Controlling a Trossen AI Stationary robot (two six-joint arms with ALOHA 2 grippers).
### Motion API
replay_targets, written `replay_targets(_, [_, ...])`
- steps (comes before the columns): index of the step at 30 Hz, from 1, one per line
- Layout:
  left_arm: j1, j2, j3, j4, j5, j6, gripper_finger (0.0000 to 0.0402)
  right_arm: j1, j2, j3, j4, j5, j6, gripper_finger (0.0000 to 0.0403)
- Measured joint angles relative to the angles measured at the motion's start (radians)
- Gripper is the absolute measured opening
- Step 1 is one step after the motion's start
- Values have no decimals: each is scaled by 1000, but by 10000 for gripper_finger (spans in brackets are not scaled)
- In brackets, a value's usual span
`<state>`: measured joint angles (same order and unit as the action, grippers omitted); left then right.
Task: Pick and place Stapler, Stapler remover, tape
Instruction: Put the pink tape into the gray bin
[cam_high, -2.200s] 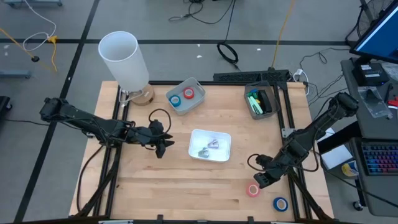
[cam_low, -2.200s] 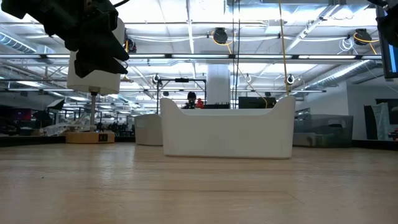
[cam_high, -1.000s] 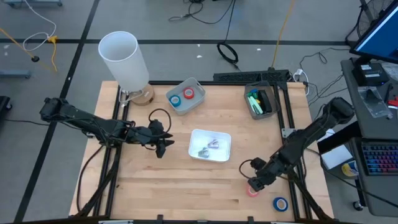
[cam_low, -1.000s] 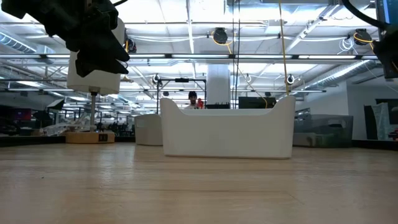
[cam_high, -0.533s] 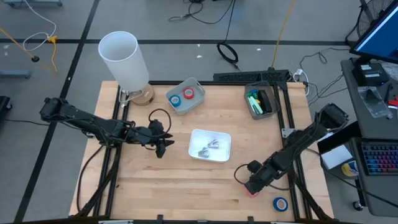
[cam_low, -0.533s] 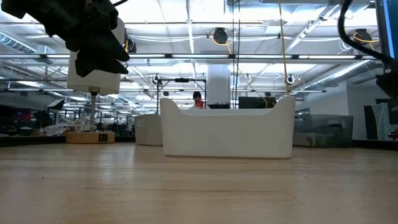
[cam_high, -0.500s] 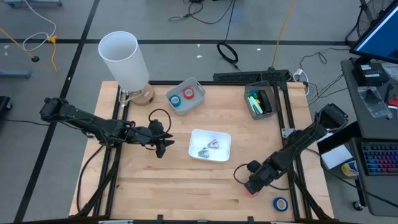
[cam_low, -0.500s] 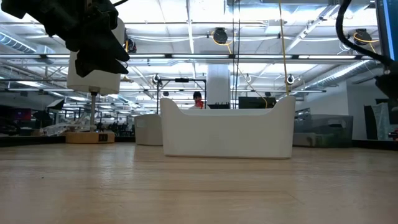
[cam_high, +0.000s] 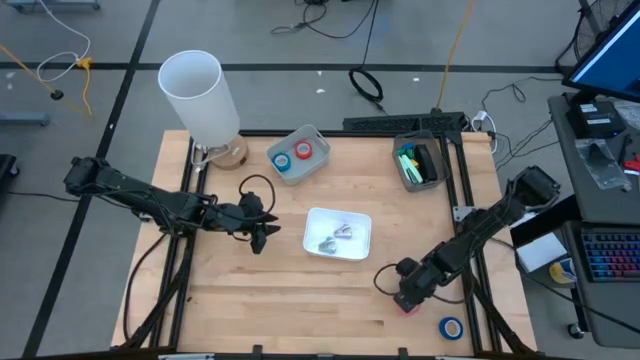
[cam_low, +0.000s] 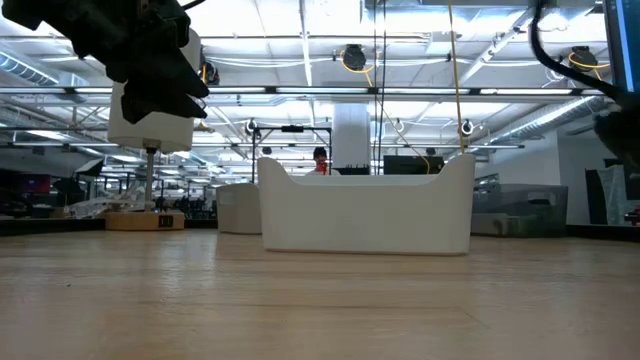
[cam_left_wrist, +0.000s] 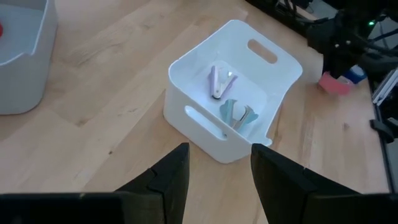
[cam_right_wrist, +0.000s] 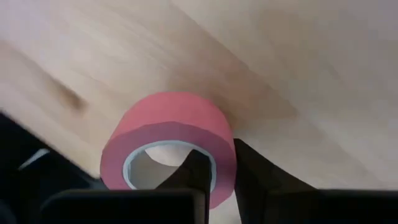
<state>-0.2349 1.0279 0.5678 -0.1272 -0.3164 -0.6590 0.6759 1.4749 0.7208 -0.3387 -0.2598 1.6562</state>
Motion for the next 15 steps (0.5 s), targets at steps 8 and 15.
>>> replay_targets(8, [0, 0, 0, 151, 53, 3, 170, -101, -130, 0, 116, 65, -142, 32])
replay_targets(15, [-1, 0, 0, 355, 55, 108, 170, -289, -259, 1, 300, 288, -418, 31])
